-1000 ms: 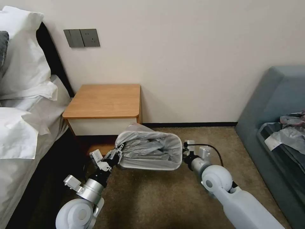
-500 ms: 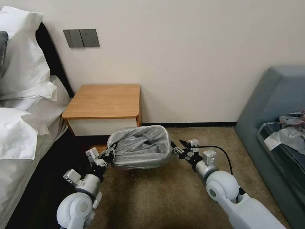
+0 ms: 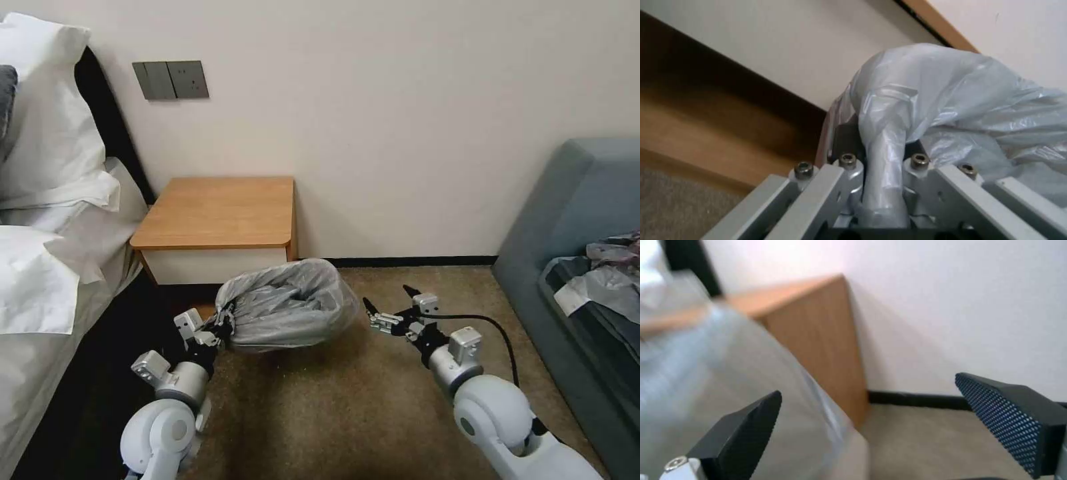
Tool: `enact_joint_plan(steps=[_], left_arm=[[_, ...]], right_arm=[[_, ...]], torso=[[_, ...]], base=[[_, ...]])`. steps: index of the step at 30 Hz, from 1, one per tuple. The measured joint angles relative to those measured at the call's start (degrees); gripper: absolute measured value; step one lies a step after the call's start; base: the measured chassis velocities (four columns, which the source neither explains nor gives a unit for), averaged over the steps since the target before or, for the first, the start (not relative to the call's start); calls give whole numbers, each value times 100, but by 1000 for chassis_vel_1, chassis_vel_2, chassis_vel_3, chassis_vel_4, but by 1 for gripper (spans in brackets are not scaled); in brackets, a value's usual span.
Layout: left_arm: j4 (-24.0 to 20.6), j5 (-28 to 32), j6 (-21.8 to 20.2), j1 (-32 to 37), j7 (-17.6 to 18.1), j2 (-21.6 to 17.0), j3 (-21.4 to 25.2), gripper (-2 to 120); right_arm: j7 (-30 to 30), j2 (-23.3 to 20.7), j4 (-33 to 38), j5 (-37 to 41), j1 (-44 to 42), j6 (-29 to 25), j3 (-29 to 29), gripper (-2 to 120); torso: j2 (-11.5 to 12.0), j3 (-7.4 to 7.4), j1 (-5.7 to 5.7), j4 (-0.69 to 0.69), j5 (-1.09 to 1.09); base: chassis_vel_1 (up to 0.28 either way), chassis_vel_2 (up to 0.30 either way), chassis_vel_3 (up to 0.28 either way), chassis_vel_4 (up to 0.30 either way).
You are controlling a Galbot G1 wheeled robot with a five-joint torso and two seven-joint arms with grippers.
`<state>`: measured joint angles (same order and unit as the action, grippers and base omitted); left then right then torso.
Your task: Pick up the garbage bag from the table and place it over the trash can.
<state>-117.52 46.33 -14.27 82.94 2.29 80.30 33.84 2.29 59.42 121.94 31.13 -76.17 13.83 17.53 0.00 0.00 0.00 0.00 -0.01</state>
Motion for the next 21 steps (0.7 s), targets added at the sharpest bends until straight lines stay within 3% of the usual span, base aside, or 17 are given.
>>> enact_joint_plan(steps=[4, 10, 21], left_arm=[[0, -403, -2, 58, 9, -35, -71, 4], [0, -1024, 86, 175, -73, -98, -160, 4], [-81, -2276, 152, 272, -203, -145, -311, 4]], right_arm=[[-195, 30, 129, 359, 63, -377, 132, 100], [-397, -257, 500, -44, 311, -678, -128, 93], [-1152, -1321, 737, -1159, 1458, -781, -911, 53]], torso=[[0, 0, 0, 0, 1], [0, 0, 0, -1, 1], [0, 0, 0, 1, 2]], base=[[0, 0, 0, 0], [0, 0, 0, 0], [0, 0, 0, 0]])
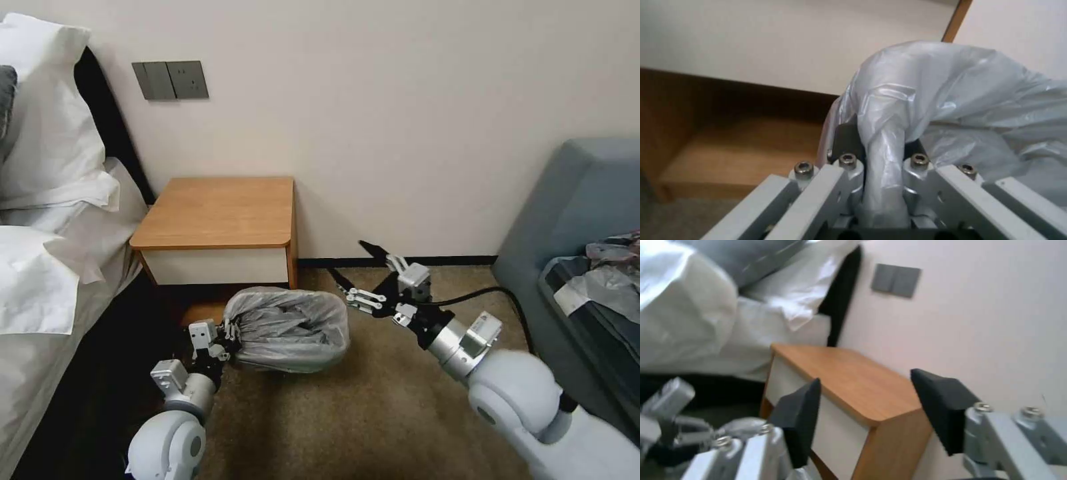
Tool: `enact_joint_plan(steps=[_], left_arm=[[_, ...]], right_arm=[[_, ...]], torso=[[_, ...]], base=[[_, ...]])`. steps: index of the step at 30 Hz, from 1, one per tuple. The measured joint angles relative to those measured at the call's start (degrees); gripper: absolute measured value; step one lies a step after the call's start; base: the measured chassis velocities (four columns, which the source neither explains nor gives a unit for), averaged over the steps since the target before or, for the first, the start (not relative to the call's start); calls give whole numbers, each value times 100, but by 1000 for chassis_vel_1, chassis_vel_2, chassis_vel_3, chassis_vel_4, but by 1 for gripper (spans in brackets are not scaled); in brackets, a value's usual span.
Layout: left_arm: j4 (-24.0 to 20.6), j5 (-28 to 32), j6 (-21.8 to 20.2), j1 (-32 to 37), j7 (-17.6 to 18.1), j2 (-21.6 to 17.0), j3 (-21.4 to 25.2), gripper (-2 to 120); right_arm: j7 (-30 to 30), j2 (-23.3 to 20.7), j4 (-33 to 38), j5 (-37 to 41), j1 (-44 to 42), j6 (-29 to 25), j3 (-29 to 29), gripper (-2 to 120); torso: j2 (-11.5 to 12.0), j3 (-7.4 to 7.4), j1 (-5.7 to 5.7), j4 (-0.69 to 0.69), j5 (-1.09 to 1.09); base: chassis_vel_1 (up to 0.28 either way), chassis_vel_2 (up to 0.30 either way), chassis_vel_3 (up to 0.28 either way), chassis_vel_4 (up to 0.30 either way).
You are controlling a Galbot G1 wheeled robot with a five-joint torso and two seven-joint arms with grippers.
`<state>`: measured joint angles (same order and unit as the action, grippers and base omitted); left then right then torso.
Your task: Pick up the garbage bag from the table and place it over the trash can.
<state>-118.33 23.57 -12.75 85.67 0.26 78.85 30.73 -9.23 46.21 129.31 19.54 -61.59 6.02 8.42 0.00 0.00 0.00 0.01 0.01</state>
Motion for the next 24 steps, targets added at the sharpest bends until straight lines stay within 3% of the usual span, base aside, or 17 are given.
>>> enact_joint_plan(steps=[2, 3, 5, 10, 12, 14, 18, 24], left_arm=[[-65, -375, 25, 70, -23, -11, -18, 4], [-65, -375, 25, 70, -23, -11, -18, 4], [-133, -633, 93, 117, -22, 24, -20, 4], [-91, -1168, 311, 96, -12, 67, -18, 4], [-86, -1205, 319, 87, 0, 71, -16, 4], [-78, -1239, 323, 53, 24, 75, -6, 4], [-34, -1298, 357, 5, 44, 74, 15, 4], [7, -1303, 374, -74, 85, 90, 31, 4]], right_arm=[[-20, -261, -36, -284, 685, 256, -673, 42], [-20, -261, -36, -284, 685, 256, -673, 42], [51, -305, -92, -384, 1418, 689, -1454, 34], [77, -108, -349, -429, 2385, 1506, -2476, 14], [50, -37, -420, -400, 2557, 1701, -2649, 11], [-12, 141, -635, -294, 2958, 2096, -3053, 0], [-27, 319, -961, 117, 3614, 2516, -3712, 0], [-84, 424, -1497, 775, 4471, 2666, -4533, 0]], torso=[[0, 0, 0, -1, -2], [0, 0, 0, -1, -2], [0, 0, 0, -2, -1], [0, 0, 0, -1, -2], [0, 0, 0, -2, -2], [0, 0, 0, -2, -2], [0, -1, 0, -1, -1], [0, -1, 0, -1, -3]], base=[[0, 0, 0, 0], [0, 0, 0, 0], [0, 0, 0, 0], [0, 0, 0, 0], [0, 0, 0, 0], [0, 0, 0, 0], [0, 0, 0, 0], [0, 0, 0, 0]])
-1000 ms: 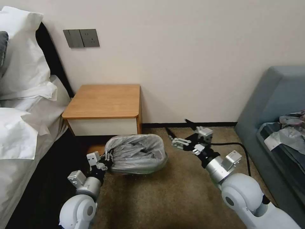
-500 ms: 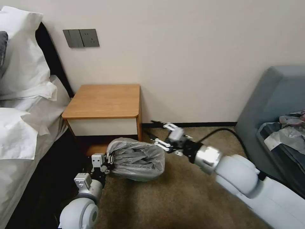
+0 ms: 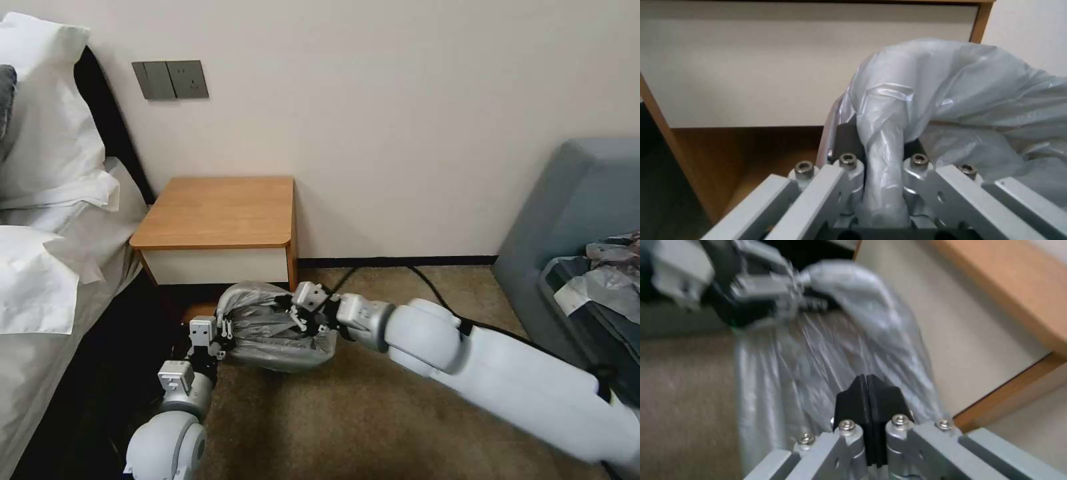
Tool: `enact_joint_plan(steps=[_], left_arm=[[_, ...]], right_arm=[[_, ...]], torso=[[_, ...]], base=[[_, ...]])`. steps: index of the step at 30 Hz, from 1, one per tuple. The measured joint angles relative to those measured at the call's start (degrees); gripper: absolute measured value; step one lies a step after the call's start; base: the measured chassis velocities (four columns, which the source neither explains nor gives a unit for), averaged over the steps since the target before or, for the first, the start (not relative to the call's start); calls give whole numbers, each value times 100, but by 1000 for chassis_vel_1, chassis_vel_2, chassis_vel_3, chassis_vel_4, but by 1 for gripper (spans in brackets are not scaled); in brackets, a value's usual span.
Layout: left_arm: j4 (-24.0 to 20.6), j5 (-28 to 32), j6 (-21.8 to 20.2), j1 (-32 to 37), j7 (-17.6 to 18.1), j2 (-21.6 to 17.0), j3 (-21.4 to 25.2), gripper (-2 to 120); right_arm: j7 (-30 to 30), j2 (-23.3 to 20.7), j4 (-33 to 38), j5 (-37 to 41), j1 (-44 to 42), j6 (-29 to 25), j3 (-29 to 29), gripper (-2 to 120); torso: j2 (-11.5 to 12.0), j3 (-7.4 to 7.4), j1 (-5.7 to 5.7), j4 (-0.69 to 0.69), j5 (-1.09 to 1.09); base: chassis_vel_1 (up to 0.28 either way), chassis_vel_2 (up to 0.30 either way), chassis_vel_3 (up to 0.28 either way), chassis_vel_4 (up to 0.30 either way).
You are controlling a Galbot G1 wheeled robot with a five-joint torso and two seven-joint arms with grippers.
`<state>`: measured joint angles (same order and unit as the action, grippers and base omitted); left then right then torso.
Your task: Pick up the garbage bag from the table and place it over the trash can.
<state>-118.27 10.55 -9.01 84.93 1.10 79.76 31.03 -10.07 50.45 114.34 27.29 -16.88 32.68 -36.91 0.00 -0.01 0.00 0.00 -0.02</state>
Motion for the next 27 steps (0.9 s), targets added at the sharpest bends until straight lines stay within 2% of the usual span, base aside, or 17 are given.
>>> enact_joint_plan(steps=[6, 10, 13, 14, 20, 27], left_arm=[[9, 9, -21, -25, 6, 34, -12, 4], [-2, 0, -34, -16, 6, 66, -24, 4], [-89, -71, -34, 91, 10, 130, 54, 4], [-89, -71, -34, 91, 10, 130, 54, 4], [-253, -152, -26, 249, 36, 232, 122, 4], [-478, -170, -24, 446, 75, 378, 157, 4]], right_arm=[[-99, 225, -637, 37, 642, -73, -692, 0], [-154, 532, -1204, 7, 953, -83, -1139, 0], [-250, 1035, -1862, -63, 1319, -111, -1646, 0], [-250, 1035, -1862, -63, 1319, -111, -1646, 0], [-335, 1755, -2688, -80, 1852, -178, -2422, 0], [-431, 2438, -3540, -367, 1881, -288, -2705, 0]], torso=[[0, 0, 0, 0, 1], [0, 0, 0, 2, 0], [0, 0, 0, 0, 0], [0, 0, 0, 0, 0], [0, 0, 0, -1, 0], [0, 1, 0, 0, -1]], base=[[0, 0, 0, 0], [0, 0, 0, 0], [0, 0, 0, 0], [0, 0, 0, 0], [0, 0, 0, 0], [0, 0, 0, 0]])
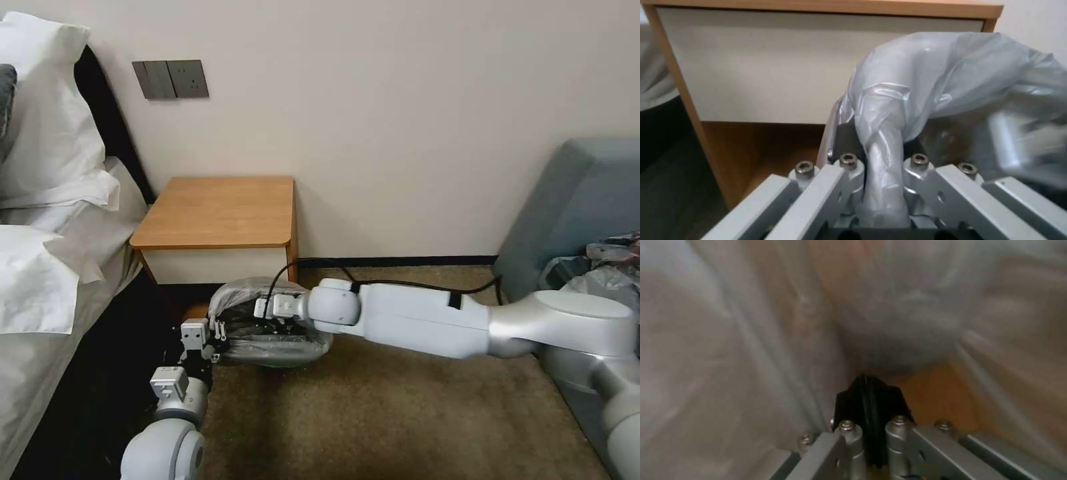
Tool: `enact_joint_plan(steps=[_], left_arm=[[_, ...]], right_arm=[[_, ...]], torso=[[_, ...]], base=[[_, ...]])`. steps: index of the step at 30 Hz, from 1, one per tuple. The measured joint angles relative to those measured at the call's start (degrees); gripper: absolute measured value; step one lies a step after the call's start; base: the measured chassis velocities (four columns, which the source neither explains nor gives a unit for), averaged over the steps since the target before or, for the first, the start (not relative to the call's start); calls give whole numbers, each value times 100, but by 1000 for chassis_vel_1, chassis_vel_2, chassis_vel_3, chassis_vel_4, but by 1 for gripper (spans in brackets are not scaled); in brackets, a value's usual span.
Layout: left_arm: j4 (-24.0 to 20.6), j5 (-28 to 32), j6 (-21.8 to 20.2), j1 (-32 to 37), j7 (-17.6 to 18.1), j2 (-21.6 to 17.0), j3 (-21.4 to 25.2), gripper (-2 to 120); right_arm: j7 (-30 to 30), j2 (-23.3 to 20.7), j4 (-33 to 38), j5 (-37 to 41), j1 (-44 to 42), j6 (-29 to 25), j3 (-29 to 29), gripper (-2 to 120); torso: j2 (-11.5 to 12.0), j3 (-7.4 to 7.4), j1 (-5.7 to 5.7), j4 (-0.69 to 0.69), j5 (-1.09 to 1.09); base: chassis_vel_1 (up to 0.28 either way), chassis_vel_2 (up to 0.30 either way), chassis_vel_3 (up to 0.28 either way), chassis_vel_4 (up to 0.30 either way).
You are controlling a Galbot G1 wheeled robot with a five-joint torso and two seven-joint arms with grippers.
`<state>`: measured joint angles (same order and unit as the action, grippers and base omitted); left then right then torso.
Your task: Pick up the garbage bag from the table and place it over the trash can.
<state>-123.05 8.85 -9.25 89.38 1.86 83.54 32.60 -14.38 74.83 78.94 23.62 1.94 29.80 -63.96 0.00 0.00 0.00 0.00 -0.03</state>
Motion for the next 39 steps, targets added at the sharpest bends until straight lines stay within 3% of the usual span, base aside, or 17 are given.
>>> enact_joint_plan(steps=[6, 11, 15, 17, 18, 20, 21, 23, 24, 27, 28, 30, 31, 33, 34, 35, 39], left_arm=[[-140, 30, -57, 110, 38, 79, -15, 4], [-165, 53, -133, 142, 95, 103, -13, 4], [-133, 111, -211, 111, 175, 115, 5, 4], [-74, 226, -288, 71, 234, 133, 16, 4], [-74, 226, -288, 71, 234, 133, 16, 4], [-12, 399, -423, 43, 343, 137, 16, 4], [-12, 399, -423, 43, 343, 137, 16, 4], [1, 653, -650, 34, 529, 123, 13, 4], [1, 653, -650, 34, 529, 123, 13, 4], [-87, 1318, -1079, 25, 771, 45, 8, 4], [-87, 1318, -1079, 25, 771, 45, 8, 4], [-186, 1936, -1526, -20, 777, -97, 44, 4], [-186, 1936, -1526, -20, 777, -97, 44, 4], [-195, 2415, -1912, -123, 777, -222, 96, 4], [-195, 2415, -1912, -123, 777, -222, 96, 4], [-181, 2583, -2105, -186, 777, -298, 107, 4], [-115, 2875, -2422, -235, 662, -520, 42, 4]], right_arm=[[-20, 362, -450, -159, -93, -74, -154, 0], [-21, 354, -454, -213, -173, -114, -163, 0], [-15, 35, -67, -208, -163, -142, -53, 0], [15, -377, 501, -145, -234, -171, 206, 0], [15, -377, 501, -145, -234, -171, 206, 0], [20, -889, 1246, -94, -463, -190, 613, 0], [20, -889, 1246, -94, -463, -190, 613, 0], [16, -1452, 1941, -86, -803, -253, 1183, 0], [16, -1452, 1941, -86, -803, -253, 1183, 0], [148, -2340, 2967, 40, -1729, -321, 2546, 0], [148, -2340, 2967, 40, -1729, -321, 2546, 0], [659, -2924, 3709, 453, -2542, -463, 3424, 3], [659, -2924, 3709, 453, -2542, -463, 3424, 3], [1078, -3219, 4209, 788, -3481, -621, 4553, 14], [1078, -3219, 4209, 788, -3481, -621, 4553, 14], [1187, -3242, 4321, 869, -3937, -729, 5101, 18], [1570, -3008, 4449, 1183, -5207, -895, 6537, 34]], torso=[[0, 0, 0, 1, 2], [0, 0, 1, -1, 3], [0, 0, 1, 0, 5], [0, 0, 1, 1, 4], [0, 0, 1, 1, 4], [0, 0, 1, 1, 5], [0, 0, 1, 1, 5], [0, 1, 1, -1, 5], [0, 1, 1, -1, 5], [-1, 0, 1, 2, 5], [-1, 0, 1, 2, 5], [-1, 1, 1, 2, 5], [-1, 1, 1, 2, 5], [-1, 2, 1, 3, 5], [-1, 2, 1, 3, 5], [-1, 2, 1, 1, 5], [-1, 1, 1, 1, 6]], base=[[0, 0, 0, 0], [0, 0, 0, 0], [0, 0, 0, 0], [0, 0, 0, 0], [0, 0, 0, 0], [0, 0, 0, 0], [0, 0, 0, 0], [0, 0, 0, 0], [0, 0, 0, 0], [0, 0, 0, 0], [0, 0, 0, 0], [0, 0, 0, 0], [0, 0, 0, 0], [0, 0, 0, 0], [0, 0, 0, 0], [0, 0, 0, 0], [0, 0, 0, 0]])
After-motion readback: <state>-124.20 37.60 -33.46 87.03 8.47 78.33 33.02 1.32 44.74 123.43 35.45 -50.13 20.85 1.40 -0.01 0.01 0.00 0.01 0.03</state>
